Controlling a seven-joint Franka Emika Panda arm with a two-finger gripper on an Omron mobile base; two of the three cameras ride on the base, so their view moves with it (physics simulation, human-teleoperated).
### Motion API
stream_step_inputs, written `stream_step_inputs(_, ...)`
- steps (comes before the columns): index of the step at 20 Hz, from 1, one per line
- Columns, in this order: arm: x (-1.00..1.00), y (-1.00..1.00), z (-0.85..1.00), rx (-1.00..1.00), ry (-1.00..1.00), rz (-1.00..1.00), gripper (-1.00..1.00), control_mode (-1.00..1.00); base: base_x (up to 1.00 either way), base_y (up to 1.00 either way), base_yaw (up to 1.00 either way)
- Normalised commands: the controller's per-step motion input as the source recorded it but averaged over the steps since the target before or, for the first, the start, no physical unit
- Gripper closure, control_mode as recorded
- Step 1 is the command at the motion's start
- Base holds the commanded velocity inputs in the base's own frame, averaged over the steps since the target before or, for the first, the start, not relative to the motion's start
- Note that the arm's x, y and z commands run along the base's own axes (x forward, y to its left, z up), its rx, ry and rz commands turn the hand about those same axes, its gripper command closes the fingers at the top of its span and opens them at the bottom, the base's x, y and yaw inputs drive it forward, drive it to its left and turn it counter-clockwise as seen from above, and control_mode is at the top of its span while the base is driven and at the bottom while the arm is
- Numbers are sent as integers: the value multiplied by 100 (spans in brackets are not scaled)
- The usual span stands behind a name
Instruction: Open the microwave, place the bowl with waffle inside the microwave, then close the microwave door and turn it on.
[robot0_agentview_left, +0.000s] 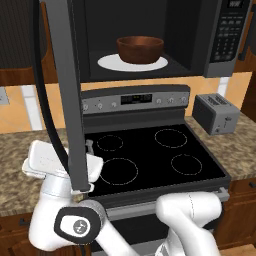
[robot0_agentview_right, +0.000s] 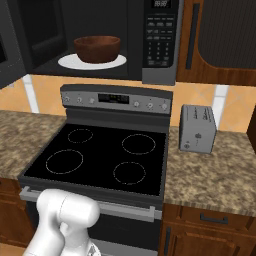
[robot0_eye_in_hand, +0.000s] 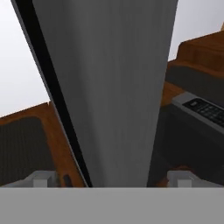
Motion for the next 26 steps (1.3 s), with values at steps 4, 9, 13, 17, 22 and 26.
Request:
stream_step_inputs(4,0,-11,12,0,-6,-13,-100,-100,0,0,0)
stream_step_inputs(9,0,-9,5,0,-8,-16,-100,-100,0,0,0)
stream_step_inputs(13,-1,-36,0,0,-12,-19,-100,-100,0,0,0)
stream_step_inputs(17,0,-44,2,1,-10,-15,-100,-100,0,0,0)
stream_step_inputs(22,0,-46,4,5,-8,-13,-100,-100,0,0,0)
stream_step_inputs(26,0,-51,1,10,-4,-7,-100,-100,0,0,0)
